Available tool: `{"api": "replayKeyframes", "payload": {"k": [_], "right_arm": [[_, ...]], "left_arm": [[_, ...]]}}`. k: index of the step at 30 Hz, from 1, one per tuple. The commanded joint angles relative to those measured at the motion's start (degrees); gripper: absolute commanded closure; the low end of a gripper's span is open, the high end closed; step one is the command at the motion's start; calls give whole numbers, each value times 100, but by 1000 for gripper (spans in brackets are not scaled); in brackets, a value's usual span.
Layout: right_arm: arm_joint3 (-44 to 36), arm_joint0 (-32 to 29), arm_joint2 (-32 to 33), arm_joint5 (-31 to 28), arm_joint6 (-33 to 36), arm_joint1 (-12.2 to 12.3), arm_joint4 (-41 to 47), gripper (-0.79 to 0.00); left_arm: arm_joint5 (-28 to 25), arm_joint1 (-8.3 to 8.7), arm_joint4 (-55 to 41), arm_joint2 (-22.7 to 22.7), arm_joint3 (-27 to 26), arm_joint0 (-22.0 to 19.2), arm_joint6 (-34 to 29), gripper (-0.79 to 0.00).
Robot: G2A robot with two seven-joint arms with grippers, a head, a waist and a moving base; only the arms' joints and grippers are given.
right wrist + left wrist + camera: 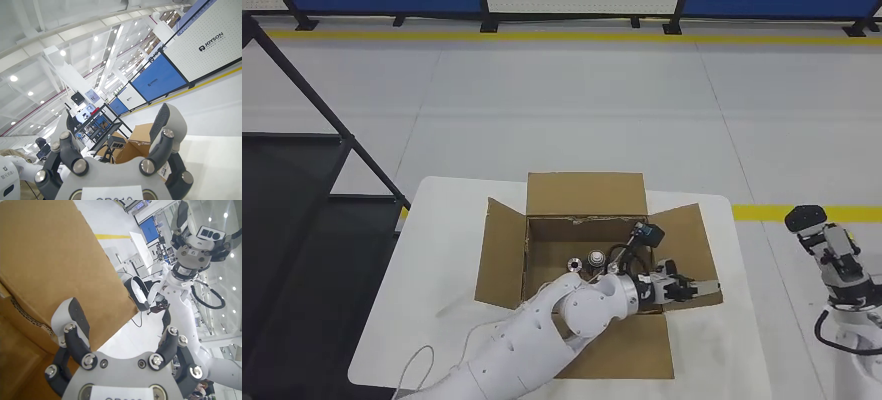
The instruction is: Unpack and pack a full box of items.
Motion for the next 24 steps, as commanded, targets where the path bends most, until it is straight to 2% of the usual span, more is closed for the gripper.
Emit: {"api": "replayKeyframes", "payload": {"k": [1,6,11,17,24], "right_arm": [[8,-7,-14,22,37,20,43,-785],[59,30,-41,159,358,95,103,-785],[146,108,-91,252,596,163,171,-785],[243,243,-135,307,627,226,273,-785],[268,382,-270,330,649,286,293,-785]], "left_arm": [[55,-104,3,99,224,-112,-54,-785],[158,-326,22,259,627,-321,-172,-785],[197,-478,23,297,906,-433,-313,-785],[361,-545,109,228,1071,-496,-650,-785],[485,-531,407,103,1026,-471,-923,-785]]}}
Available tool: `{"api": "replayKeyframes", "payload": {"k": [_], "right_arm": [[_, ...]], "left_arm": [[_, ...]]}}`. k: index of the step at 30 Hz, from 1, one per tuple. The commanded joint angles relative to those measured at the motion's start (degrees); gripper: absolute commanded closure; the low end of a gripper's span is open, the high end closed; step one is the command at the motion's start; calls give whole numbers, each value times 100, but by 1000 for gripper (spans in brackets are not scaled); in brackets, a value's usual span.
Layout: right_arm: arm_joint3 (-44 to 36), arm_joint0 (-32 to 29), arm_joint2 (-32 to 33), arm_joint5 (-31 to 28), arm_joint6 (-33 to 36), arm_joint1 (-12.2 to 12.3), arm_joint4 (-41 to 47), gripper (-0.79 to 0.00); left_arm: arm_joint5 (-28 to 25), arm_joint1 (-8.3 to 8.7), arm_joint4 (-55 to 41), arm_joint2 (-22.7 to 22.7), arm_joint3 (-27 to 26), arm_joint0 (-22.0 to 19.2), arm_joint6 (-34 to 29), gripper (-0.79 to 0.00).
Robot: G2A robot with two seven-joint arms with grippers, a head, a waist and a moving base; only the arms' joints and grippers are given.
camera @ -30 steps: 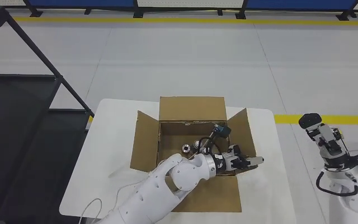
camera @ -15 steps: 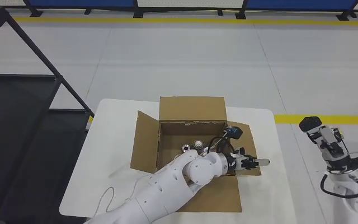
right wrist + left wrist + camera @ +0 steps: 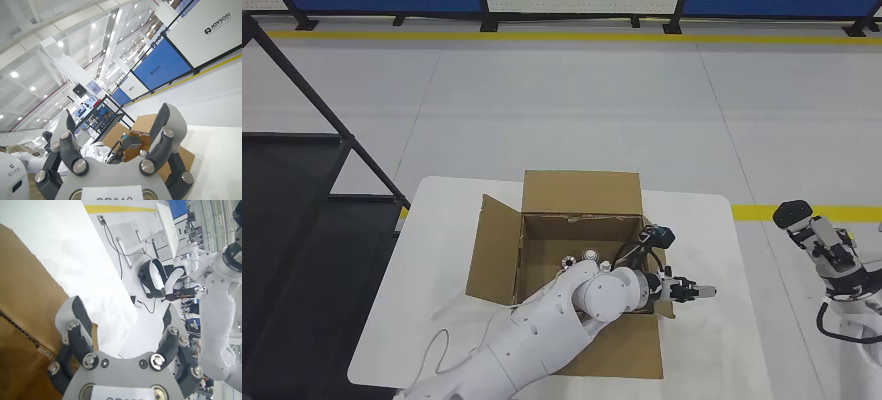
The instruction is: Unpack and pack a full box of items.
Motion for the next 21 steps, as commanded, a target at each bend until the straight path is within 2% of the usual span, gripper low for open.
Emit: {"api": "replayKeyframes", "payload": {"k": [1,10,21], "right_arm": [[24,46,-41,7,2,16,-3,-785],[155,230,-215,-7,4,87,-6,-785],[284,415,-399,-9,-27,166,0,-785]], "left_arm": [[16,21,67,-64,-65,37,-68,-785],[164,215,575,-384,-554,268,-614,-785],[259,467,1015,-887,-1303,753,-929,-785]]}}
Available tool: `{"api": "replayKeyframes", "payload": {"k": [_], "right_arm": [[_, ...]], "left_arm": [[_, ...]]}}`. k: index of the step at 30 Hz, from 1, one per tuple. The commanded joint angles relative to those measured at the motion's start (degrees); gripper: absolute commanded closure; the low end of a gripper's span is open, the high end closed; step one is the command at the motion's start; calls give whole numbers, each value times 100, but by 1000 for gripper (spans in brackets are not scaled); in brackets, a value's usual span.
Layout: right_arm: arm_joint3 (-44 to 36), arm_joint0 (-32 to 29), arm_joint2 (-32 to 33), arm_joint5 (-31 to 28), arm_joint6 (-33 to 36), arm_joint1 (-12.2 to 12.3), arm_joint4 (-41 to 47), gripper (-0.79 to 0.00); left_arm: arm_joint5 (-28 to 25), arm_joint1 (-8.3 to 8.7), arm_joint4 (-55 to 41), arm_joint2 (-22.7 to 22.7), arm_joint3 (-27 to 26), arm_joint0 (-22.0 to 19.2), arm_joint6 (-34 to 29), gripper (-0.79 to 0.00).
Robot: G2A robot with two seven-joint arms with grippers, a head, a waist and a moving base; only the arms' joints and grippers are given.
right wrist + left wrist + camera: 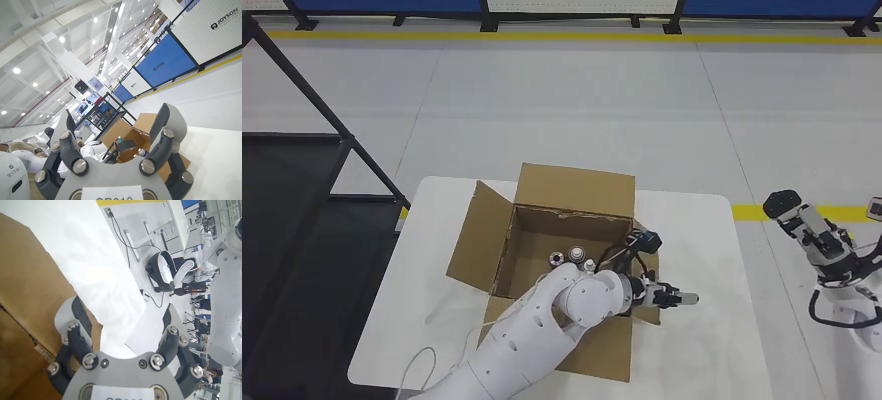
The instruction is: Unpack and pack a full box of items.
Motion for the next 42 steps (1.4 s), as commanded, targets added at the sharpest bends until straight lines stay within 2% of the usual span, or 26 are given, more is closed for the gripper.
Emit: {"api": "replayKeyframes", "payload": {"k": [1,6,11,14,19,25,29,34,39,42], "right_arm": [[16,31,-32,-2,-26,12,-20,-785],[108,142,-59,179,-325,40,-169,-785],[183,308,-114,454,-618,63,-269,-785],[243,411,-154,726,-733,79,-358,-785],[243,411,-154,726,-733,79,-358,-785],[103,378,-231,736,-762,75,-405,-785],[-337,439,-593,526,-660,81,-1059,-785],[-903,667,-1198,442,-657,85,-2665,-785],[-1396,887,-2037,444,-728,50,-4366,-785],[-1486,1045,-2572,445,-759,4,-4786,-785]], "left_arm": [[-18,31,56,-73,-159,85,-18,-785],[-317,131,-243,-502,-769,377,52,-785],[-530,298,-418,-1131,-1700,821,117,-785],[-629,404,-430,-1571,-2348,1179,286,-785],[-758,579,-231,-2359,-3484,1894,625,-785],[-912,742,-5,-3313,-4499,2772,1088,-785],[-1005,828,5,-4063,-5087,3383,1481,-785],[-1139,908,-250,-5090,-5658,4270,1939,-785],[-1443,944,-675,-5863,-5855,5111,2385,-785],[-1636,946,-993,-6129,-5781,5496,2656,-785]]}}
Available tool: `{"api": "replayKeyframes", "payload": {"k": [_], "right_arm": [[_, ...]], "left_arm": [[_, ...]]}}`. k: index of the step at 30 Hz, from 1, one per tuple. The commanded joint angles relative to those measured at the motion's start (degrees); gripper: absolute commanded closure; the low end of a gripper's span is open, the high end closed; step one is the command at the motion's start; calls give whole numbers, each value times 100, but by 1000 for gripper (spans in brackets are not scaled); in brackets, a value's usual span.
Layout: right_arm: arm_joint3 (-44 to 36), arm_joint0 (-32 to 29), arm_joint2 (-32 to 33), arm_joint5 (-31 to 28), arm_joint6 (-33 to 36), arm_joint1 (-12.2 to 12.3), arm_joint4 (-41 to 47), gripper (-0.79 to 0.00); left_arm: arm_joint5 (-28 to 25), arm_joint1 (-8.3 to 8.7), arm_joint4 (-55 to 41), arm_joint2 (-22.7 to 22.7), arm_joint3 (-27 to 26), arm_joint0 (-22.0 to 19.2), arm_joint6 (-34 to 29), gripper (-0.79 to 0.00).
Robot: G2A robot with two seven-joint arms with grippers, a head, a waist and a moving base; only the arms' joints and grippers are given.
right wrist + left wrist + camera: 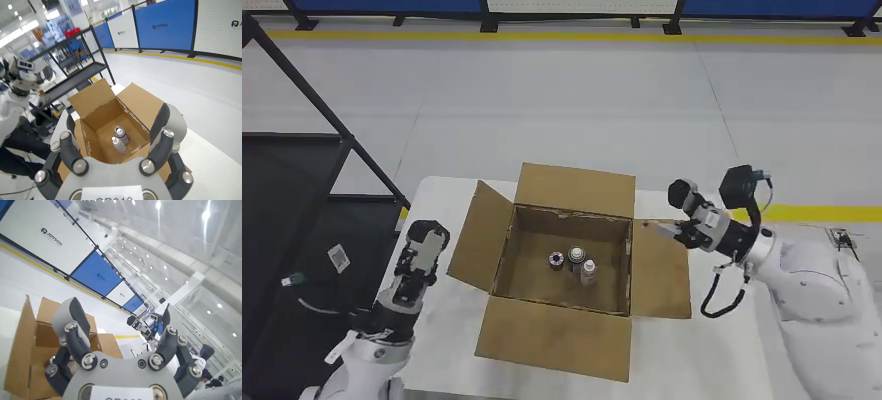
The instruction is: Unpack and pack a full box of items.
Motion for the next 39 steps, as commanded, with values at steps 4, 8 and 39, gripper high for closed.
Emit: {"api": "replayKeyframes", "payload": {"k": [4,8,39], "right_arm": [[-4,53,-170,0,12,-11,-118,-785],[-4,53,-170,0,12,-11,-118,-785],[1900,2267,-4046,958,2016,-757,-2620,-785]], "left_arm": [[-154,4,-143,-75,61,212,67,-785],[-154,4,-143,-75,61,212,67,-785],[922,15,-1099,-808,175,9,885,-785]]}}
